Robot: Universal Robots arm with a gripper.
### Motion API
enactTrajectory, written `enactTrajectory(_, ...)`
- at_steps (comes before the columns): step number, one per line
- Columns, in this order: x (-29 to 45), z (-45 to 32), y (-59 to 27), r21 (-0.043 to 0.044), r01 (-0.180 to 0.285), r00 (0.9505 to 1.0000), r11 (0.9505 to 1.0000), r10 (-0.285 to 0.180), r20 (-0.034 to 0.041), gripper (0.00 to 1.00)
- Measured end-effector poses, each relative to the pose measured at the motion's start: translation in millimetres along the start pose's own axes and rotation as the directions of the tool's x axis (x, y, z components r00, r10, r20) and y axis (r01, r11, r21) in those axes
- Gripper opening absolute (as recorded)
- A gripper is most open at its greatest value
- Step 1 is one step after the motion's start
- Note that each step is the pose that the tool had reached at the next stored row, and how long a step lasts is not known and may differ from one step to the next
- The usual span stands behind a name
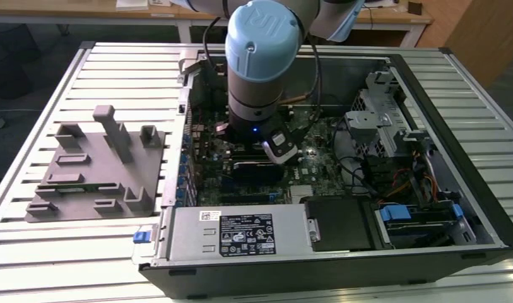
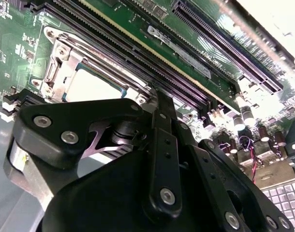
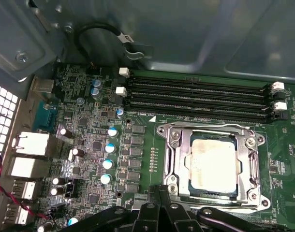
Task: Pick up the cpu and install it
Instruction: 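Install the second cpu locking lever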
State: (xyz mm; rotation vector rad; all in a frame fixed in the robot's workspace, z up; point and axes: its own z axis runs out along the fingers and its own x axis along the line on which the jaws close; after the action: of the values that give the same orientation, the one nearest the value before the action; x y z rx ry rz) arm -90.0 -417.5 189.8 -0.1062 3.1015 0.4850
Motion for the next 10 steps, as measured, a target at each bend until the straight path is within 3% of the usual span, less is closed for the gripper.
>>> enactTrajectory(10, 1.4, 0.9, 0.1, -0.0047, 0.0, 1.0, 1.0, 0.0, 0.0002, 0.11)
